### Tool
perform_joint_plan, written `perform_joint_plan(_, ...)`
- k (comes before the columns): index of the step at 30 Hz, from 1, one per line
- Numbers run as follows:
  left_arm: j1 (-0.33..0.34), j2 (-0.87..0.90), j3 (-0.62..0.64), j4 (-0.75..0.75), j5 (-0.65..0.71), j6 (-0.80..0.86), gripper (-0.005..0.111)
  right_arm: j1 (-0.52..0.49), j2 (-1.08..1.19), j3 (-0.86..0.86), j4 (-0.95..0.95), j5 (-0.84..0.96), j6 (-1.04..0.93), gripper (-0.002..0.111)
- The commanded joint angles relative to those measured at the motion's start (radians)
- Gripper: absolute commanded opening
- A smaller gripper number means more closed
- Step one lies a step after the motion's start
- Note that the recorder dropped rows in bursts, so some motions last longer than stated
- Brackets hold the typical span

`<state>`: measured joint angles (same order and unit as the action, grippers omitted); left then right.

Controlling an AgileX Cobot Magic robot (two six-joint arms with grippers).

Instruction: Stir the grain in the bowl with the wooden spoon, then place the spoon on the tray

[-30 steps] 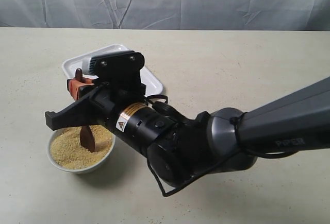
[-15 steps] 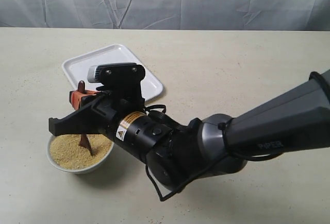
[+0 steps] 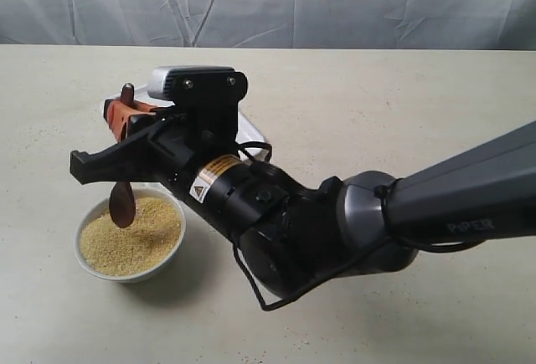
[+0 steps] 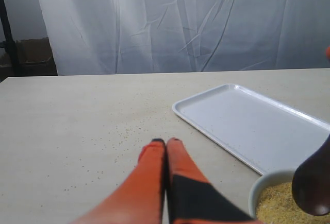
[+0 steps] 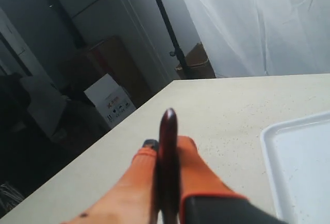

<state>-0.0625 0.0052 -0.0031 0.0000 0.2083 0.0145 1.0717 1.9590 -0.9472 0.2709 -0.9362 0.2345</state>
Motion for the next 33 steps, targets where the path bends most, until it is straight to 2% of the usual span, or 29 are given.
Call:
perform_joint_plan(1,0.001,-0.005,0.003,0.0,-0.006,-0.005,0.0,0.005,-0.011,-0.043,-0.084,0.049,0.067,-0.001)
perform_joint_plan(6,0.001,-0.005,0.003,0.0,-0.006,-0.005,0.0,0.006,0.01,-0.076,-0.103,0.202,0.079,-0.001)
perform_joint_plan(10,0.001,-0.005,0.003,0.0,-0.006,-0.005,0.0,0.006,0.086,-0.076,-0.103,0.209,0.079,-0.001)
perform_joint_plan(12,0.001,-0.005,0.003,0.0,-0.006,-0.005,0.0,0.005,0.085,-0.076,-0.032,0.19,0.07,-0.001)
perform_joint_plan(17,0.001,-0.005,0.003,0.0,-0.006,-0.005,0.0,0.005,0.029,-0.076,0.078,0.089,-0.057,-0.001)
perform_joint_plan(23,0.001,-0.005,0.003,0.0,-0.006,-0.005,0.0,0.005,-0.017,-0.076,0.139,0.096,-0.27,-0.001)
perform_joint_plan(28,0.001,-0.005,0.003,0.0,-0.006,-0.005,0.0,0.005,-0.008,-0.076,0.306,0.153,-0.406,-0.001)
perform_joint_plan(33,0.001,-0.005,0.003,0.0,-0.006,-0.005,0.0,0.006,0.04,-0.076,0.304,0.198,-0.415,-0.001)
